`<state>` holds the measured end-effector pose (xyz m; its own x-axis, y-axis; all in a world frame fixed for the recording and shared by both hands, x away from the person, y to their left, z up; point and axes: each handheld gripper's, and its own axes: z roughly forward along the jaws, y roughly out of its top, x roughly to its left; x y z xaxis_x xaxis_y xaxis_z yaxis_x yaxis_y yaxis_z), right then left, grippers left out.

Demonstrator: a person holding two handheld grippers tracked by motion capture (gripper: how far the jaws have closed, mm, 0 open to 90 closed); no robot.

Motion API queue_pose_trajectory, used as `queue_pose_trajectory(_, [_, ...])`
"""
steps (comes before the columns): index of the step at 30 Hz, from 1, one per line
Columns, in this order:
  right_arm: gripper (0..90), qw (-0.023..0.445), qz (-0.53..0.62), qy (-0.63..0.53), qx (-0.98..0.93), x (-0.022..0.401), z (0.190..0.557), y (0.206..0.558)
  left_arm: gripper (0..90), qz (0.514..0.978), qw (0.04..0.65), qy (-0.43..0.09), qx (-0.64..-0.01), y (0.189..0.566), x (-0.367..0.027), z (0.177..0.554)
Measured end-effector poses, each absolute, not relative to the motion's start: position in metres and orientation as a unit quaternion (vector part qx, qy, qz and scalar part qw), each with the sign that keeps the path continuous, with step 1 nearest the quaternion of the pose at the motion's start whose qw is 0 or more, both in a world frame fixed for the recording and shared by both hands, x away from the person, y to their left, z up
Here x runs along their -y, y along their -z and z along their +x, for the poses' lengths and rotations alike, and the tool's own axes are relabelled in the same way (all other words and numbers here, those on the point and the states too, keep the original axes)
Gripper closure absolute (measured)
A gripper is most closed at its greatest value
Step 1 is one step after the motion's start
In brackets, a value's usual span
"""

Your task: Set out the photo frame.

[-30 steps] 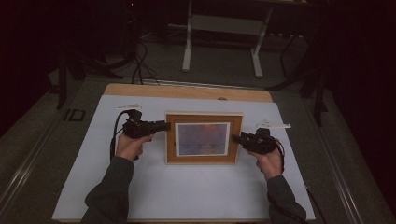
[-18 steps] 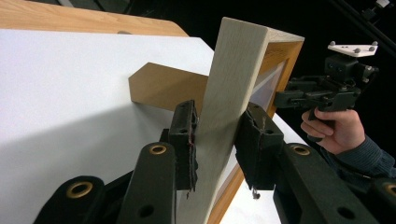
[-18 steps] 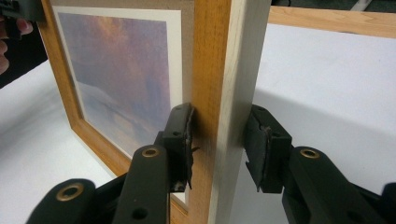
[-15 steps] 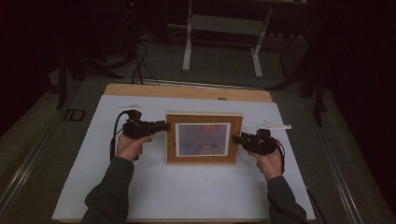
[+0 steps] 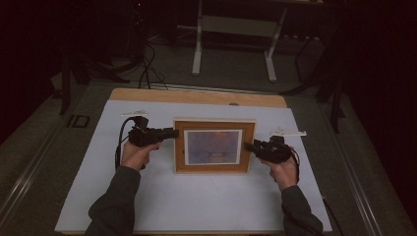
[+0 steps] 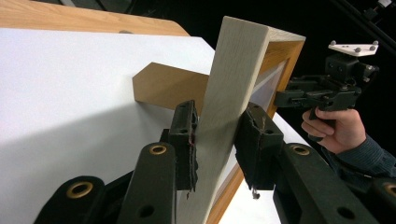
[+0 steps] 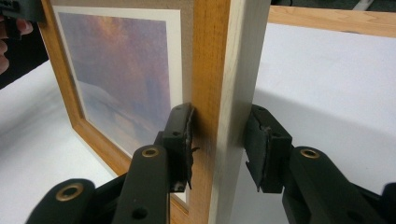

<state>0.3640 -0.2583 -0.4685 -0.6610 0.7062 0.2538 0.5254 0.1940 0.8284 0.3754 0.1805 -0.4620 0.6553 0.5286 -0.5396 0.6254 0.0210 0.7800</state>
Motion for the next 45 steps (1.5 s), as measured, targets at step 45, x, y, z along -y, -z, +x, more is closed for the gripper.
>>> queue_pose_trajectory(45, [45.7, 0.093, 0.388, -0.454, -0.797, 0.258, 0.360, 0.470, 46.3, 0.727, 0.532, -0.037, -0.432, 0.462, -0.190, 0.355])
